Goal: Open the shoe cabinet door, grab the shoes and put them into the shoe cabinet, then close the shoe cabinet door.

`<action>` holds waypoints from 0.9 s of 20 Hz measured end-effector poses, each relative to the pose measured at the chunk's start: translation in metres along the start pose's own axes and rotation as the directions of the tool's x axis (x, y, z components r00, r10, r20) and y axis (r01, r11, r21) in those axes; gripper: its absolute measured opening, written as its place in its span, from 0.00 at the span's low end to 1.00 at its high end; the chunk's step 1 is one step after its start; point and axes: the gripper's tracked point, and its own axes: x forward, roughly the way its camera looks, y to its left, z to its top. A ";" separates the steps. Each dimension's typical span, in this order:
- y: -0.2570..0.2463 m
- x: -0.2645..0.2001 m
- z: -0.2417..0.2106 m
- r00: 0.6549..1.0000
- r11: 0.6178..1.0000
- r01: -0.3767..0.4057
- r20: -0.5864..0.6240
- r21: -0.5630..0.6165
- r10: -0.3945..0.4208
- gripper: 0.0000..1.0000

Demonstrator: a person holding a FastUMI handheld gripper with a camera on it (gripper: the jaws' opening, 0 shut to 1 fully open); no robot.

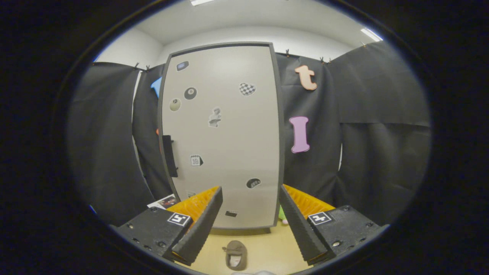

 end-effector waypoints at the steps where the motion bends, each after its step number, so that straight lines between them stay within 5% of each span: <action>1: 0.016 0.011 -0.003 1.000 1.000 -0.024 -0.004 -0.003 0.024 0.97; 8: 0.137 0.094 0.003 0.976 0.976 -0.218 -0.003 0.021 0.218 0.97; 18: 0.215 0.169 0.006 0.957 0.957 -0.287 -0.037 0.041 0.289 0.92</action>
